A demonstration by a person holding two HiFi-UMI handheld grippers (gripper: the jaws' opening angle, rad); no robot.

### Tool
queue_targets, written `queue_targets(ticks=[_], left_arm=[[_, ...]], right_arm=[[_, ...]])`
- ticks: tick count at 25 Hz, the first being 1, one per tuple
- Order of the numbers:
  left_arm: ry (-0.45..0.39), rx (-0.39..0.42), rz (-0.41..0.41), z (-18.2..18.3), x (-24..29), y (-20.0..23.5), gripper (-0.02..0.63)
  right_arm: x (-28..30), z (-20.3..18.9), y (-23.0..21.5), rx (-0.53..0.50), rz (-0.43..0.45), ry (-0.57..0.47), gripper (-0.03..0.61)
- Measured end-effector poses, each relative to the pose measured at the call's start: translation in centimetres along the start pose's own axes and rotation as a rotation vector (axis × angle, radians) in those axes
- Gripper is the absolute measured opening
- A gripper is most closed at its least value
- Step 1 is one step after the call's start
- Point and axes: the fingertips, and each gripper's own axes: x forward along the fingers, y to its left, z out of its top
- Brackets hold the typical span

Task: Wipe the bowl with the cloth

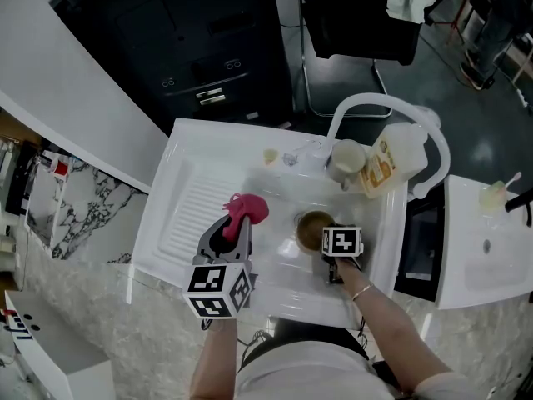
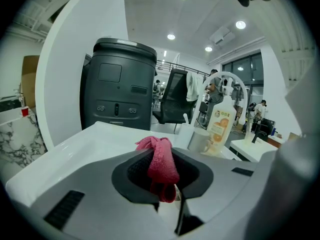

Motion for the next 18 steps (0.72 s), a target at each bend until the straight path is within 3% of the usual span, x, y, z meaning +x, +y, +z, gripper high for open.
queue_targets(ticks=[18], left_arm=[[0.018,-0.013,-0.015,-0.7,0.38,-0.29,0.084]], right_arm=[[0.52,0.18,-0.12,-0.055,-0.015,-0.002,0.038]])
